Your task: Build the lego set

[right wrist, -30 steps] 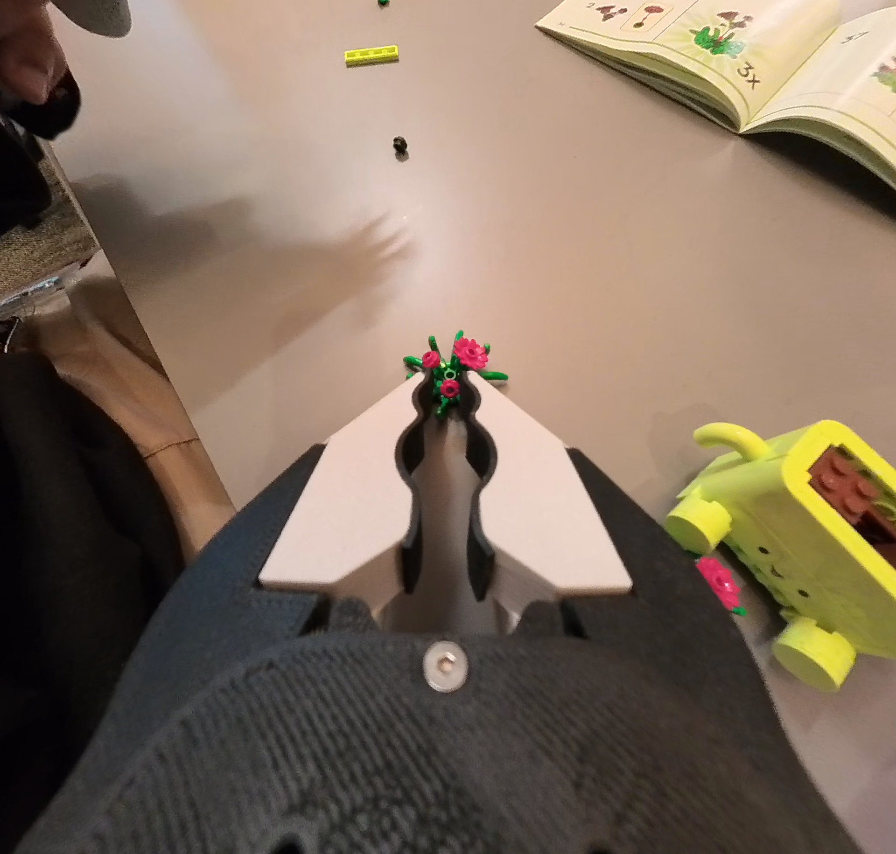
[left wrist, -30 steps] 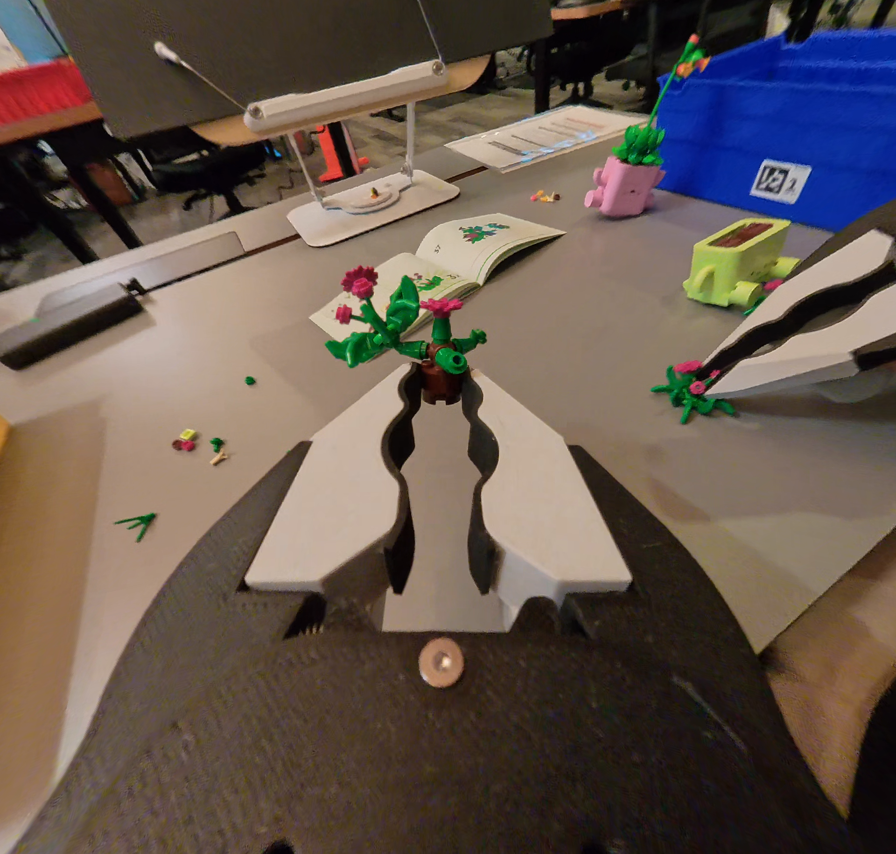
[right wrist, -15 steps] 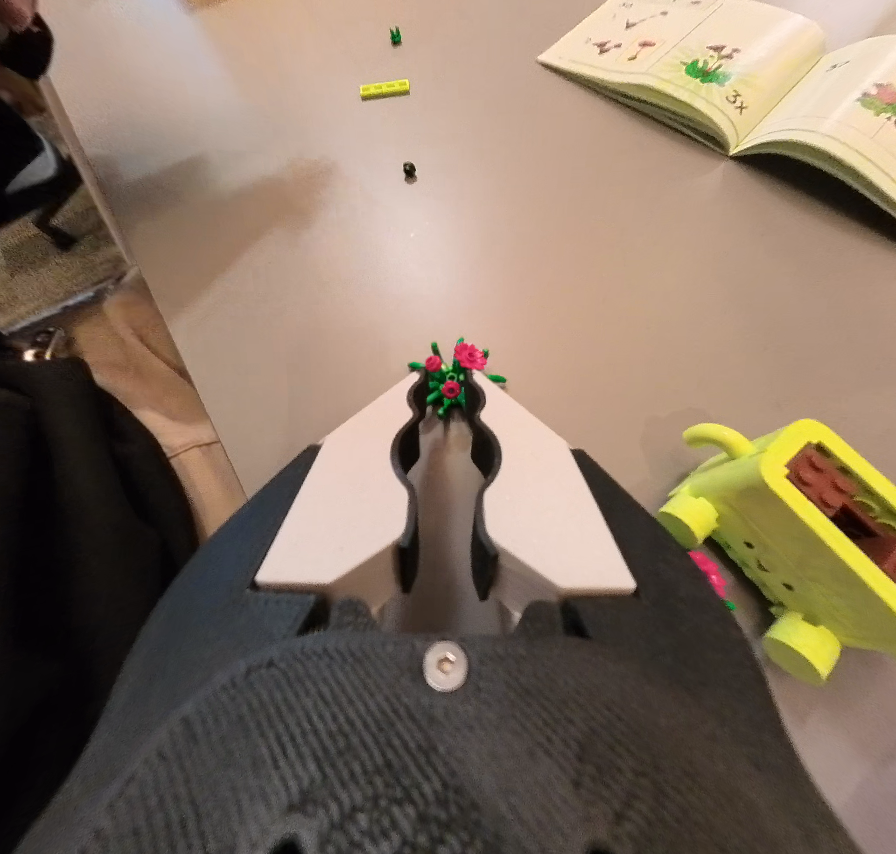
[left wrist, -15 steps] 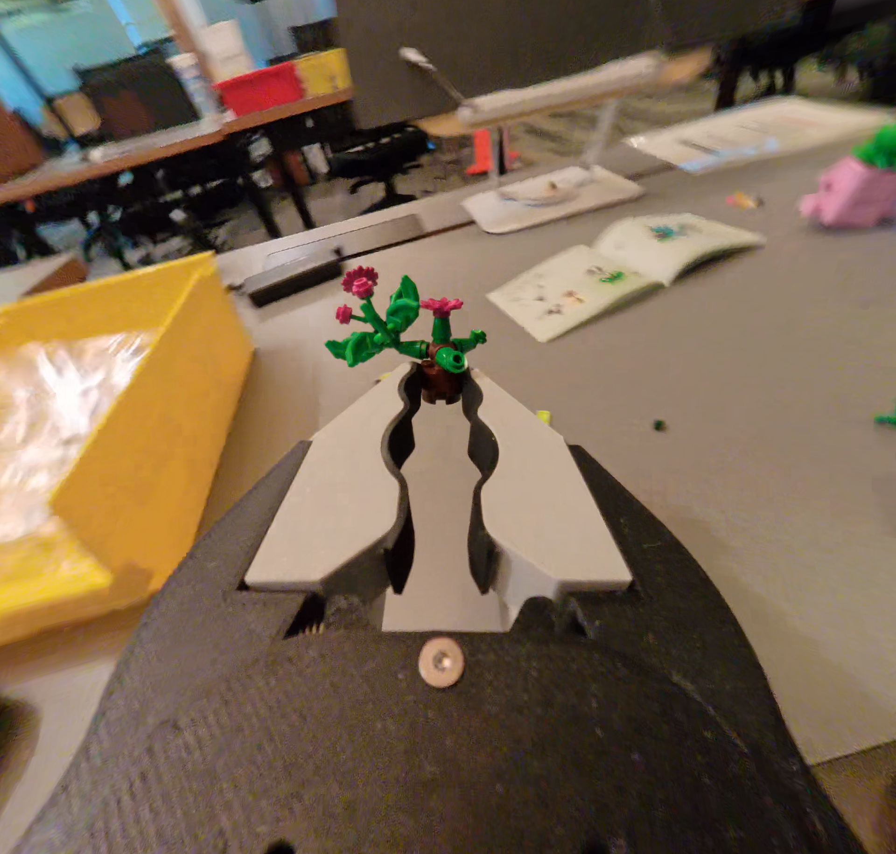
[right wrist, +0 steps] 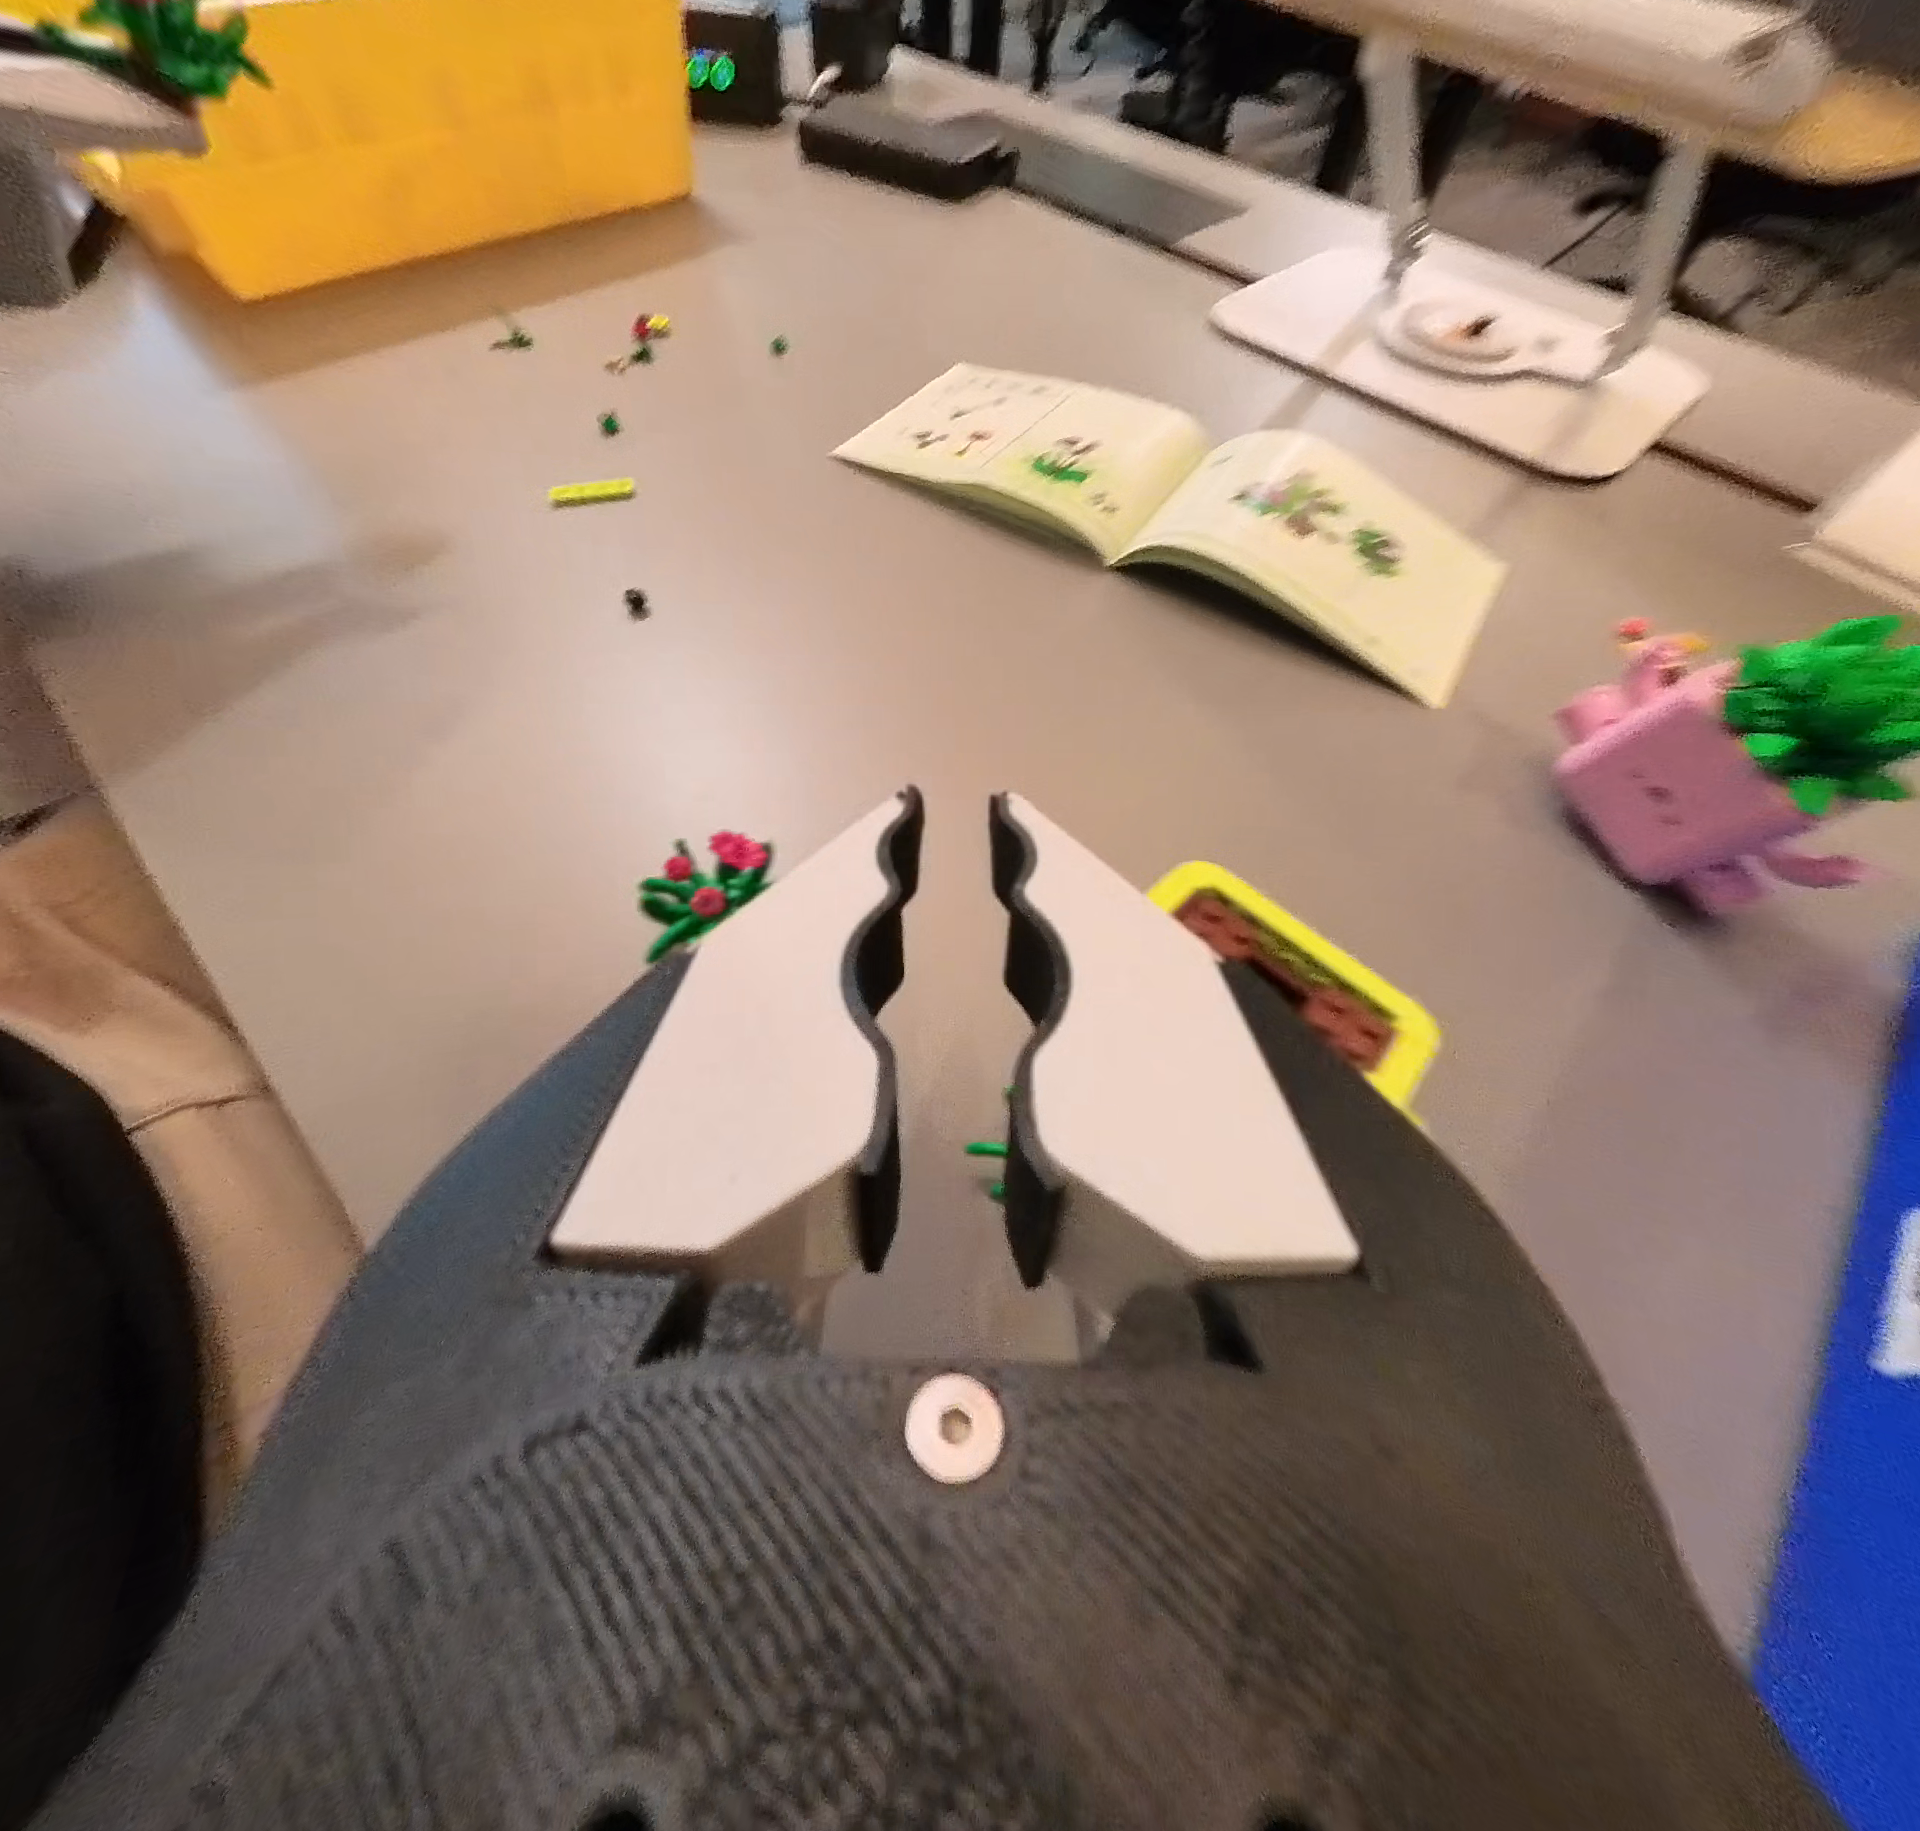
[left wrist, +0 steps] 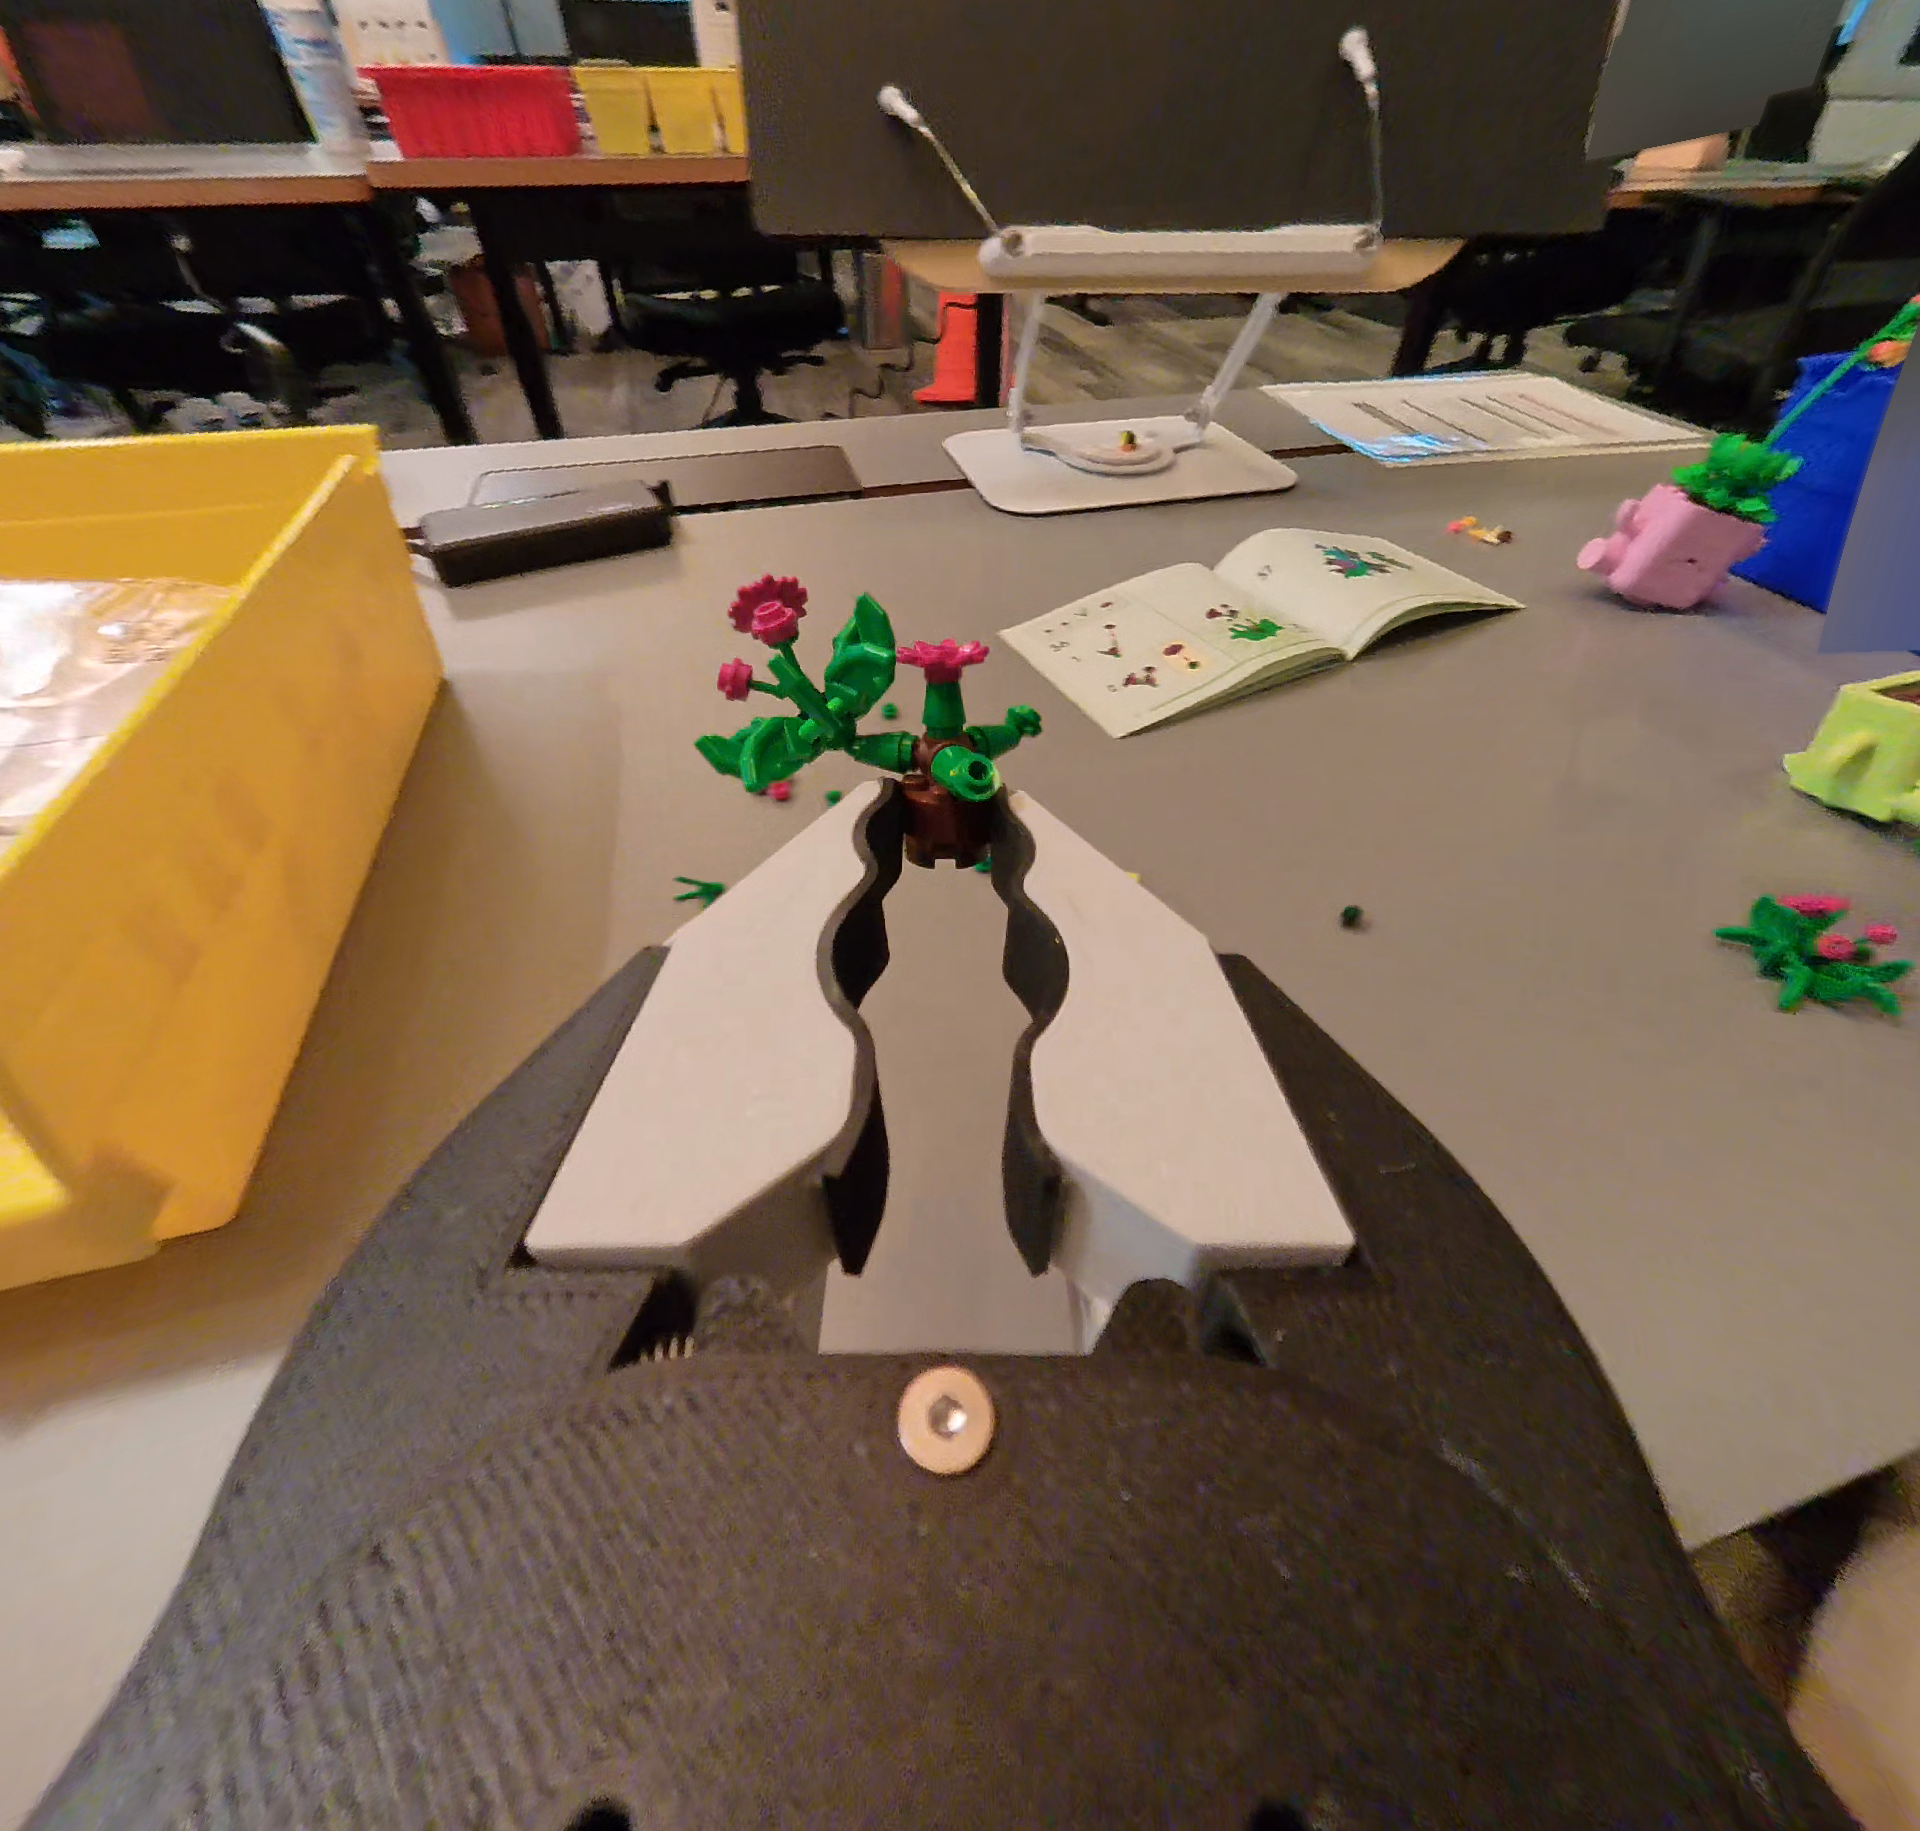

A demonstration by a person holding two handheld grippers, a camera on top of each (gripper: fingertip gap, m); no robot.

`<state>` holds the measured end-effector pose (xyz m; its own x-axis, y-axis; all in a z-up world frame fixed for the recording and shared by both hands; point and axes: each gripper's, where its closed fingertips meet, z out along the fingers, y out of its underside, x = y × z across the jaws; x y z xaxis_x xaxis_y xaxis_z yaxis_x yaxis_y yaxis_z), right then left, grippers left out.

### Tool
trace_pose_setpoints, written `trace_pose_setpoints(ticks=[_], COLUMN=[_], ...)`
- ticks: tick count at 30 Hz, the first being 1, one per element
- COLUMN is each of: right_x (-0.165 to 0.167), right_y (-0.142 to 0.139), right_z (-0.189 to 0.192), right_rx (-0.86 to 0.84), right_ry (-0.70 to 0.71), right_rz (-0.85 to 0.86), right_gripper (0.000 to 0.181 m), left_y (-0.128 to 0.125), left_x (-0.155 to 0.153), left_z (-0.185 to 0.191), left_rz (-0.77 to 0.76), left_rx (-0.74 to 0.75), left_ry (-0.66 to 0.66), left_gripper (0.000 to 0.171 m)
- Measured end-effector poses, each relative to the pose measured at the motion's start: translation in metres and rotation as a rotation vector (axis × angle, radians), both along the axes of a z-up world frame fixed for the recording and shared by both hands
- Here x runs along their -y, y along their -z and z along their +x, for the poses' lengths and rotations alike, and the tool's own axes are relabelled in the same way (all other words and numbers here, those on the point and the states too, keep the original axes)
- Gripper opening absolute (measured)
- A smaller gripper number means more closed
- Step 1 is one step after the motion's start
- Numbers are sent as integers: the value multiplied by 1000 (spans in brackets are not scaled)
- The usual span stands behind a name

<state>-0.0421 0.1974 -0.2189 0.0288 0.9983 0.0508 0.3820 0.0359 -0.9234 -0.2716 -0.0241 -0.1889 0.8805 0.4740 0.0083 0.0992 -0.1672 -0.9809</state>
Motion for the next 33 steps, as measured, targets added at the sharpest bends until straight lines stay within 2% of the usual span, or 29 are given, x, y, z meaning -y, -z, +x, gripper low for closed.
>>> trace_pose_setpoints(ticks=[6, 9, 11, 16, 21, 26, 33], right_x=[-45, -52, -53, -46, -43, -27, -27], right_y=[-34, -43, -39, -13, 25, 44, 58], right_z=[33, 43, 42, 35, 49, 52, 51], right_rx=[-168, -251, -255, -100, 200, 299, 363], right_ry=[156, 168, 159, 102, 79, 6, 15], right_rz=[99, 63, 35, -35, -90, -207, -141], right_gripper=[9, 9, 9, 13, 12, 14, 21], left_y=[10, 10, 13, 17, 18, 18, 20], left_x=[-28, -43, -48, -53, -56, -57, -59], left_z=[25, 46, 51, 57, 60, 61, 65], left_rz=[49, 139, 159, 132, 133, 128, 110], left_rx=[91, 197, 250, 236, 248, 249, 238], left_ry=[149, 297, 334, 350, 365, 366, 371], left_gripper=[14, 14, 14, 14, 14, 14, 14])
